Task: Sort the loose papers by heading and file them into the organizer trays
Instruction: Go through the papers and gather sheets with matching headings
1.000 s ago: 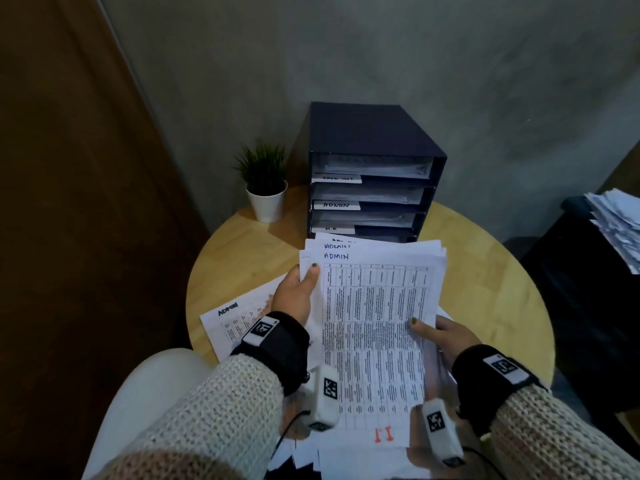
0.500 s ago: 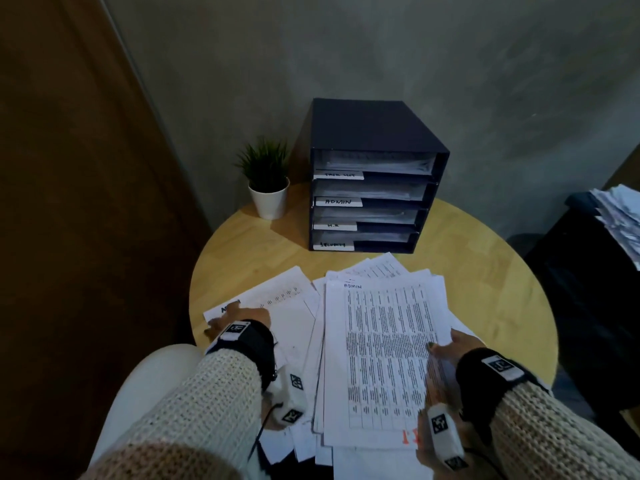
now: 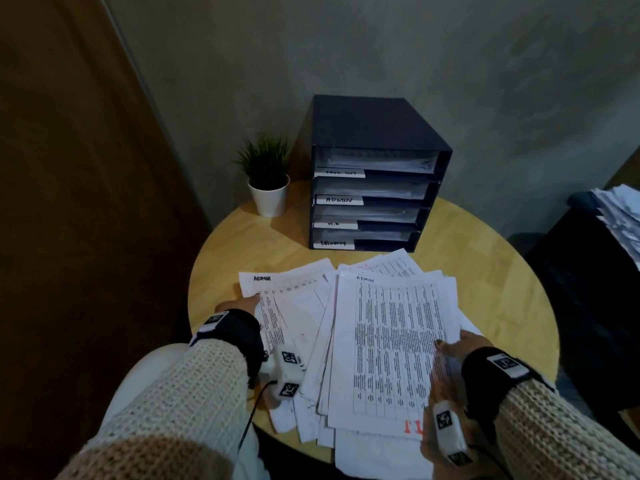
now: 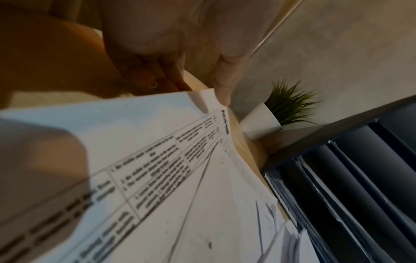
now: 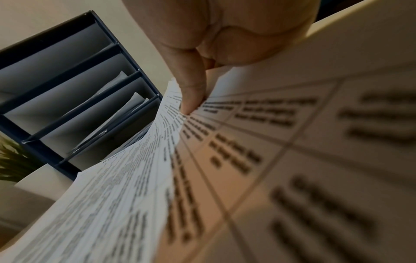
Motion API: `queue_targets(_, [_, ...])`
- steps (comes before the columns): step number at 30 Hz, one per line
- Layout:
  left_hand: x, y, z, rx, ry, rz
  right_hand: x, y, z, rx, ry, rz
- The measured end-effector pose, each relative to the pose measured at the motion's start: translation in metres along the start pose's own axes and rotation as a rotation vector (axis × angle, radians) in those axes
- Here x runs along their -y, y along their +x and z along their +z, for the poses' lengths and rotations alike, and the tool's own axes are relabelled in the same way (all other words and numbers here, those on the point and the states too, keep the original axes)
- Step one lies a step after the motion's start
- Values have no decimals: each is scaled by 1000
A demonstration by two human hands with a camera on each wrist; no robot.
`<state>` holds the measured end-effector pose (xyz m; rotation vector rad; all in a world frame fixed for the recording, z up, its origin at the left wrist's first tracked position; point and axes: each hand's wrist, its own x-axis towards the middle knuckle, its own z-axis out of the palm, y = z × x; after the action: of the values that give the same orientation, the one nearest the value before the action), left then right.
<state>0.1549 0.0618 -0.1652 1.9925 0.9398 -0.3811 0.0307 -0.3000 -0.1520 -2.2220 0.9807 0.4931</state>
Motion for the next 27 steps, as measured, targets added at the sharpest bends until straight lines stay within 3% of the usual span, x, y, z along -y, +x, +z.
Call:
queue_targets(4, [-8, -32, -9, 49, 151, 227, 4, 0, -1, -65, -90, 14])
queue_targets(11, [-43, -81, -45, -217, -190, 615, 6, -9, 0, 7, 7, -21])
queue_targets(15, [-75, -126, -81, -340, -327, 847, 2, -11, -2, -79, -38, -11])
queue_targets(18, [-95, -162, -108, -405, -497, 986, 0, -17, -1, -128, -26, -92])
queue_targets(23, [-115, -201, -123, -341, -625, 1070, 4, -24, -9, -118, 27, -120])
queue_targets(27, [-108, -196, -92, -192, -535, 989, 10, -26, -16, -91, 230, -189])
